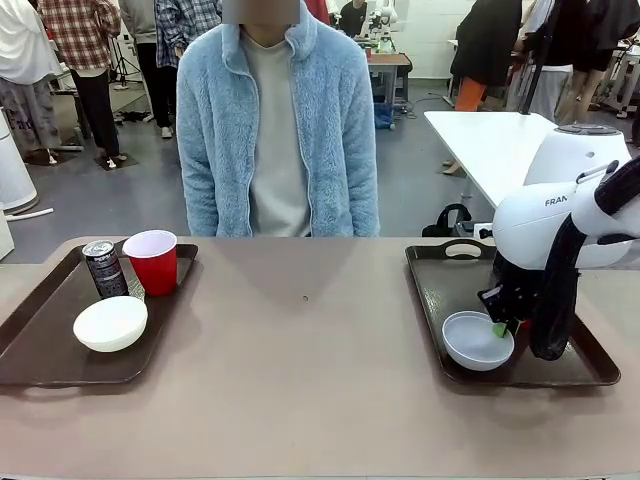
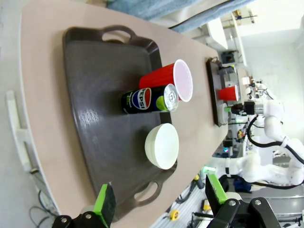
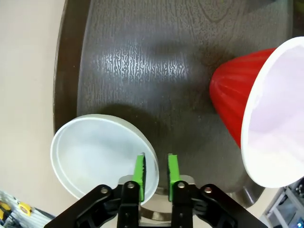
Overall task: Prepare tableware on both trays.
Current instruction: Pick up a Picnic Bowl from the table and place it on a Handle tray.
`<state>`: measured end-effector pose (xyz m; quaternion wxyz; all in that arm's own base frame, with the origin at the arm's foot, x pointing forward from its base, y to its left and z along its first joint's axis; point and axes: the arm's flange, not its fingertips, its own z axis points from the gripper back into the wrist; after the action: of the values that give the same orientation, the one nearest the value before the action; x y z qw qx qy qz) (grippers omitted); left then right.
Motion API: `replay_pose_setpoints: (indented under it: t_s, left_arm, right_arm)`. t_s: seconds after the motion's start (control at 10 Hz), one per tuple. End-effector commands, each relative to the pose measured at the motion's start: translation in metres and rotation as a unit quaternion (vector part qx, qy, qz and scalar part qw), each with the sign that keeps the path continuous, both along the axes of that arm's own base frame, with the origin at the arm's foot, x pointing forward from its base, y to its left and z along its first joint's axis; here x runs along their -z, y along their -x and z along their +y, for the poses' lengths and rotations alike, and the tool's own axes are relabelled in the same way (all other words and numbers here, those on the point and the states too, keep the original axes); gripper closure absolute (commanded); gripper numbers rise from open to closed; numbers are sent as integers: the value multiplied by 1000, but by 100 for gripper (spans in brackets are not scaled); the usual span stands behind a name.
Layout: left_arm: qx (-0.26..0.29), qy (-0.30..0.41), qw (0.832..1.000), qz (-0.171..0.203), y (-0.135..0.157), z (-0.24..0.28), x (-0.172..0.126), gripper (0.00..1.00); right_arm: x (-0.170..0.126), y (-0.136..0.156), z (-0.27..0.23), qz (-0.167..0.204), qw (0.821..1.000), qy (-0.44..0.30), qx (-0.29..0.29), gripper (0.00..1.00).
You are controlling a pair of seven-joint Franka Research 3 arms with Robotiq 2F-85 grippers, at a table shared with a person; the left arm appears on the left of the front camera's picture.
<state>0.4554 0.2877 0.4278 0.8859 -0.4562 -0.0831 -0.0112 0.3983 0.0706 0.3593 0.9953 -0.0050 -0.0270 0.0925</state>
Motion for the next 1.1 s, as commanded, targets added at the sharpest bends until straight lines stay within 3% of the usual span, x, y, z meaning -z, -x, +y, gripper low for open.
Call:
replay_pose_setpoints:
  t_s: [0.0,0.3,0.4,0.5,0.6,0.7,1.0]
  left_arm:
    - [-6,-8,1000,6,2,-2,-3,0]
    - [-6,-8,1000,6,2,-2,-3,0]
    - [-6,-8,1000,6,2,-2,-3,0]
    - [-6,-8,1000,6,2,-2,-3,0]
    - [-6,-8,1000,6,2,-2,-3,0]
    - [-6,-8,1000,6,2,-2,-3,0]
    - [-6,-8,1000,6,2,-2,-3,0]
  right_arm:
    - [-18,38,-6,-15,1000,20,-3,0]
    - [-72,50,-21,12,1000,20,-19,4]
    - [-86,56,-24,20,999,13,-28,33]
    - [-97,63,-25,33,999,8,-37,0]
    - [-106,69,-28,36,998,4,-43,14]
    - [-111,74,-29,38,998,-1,-47,0]
    - [-120,82,-40,22,998,-9,-58,0]
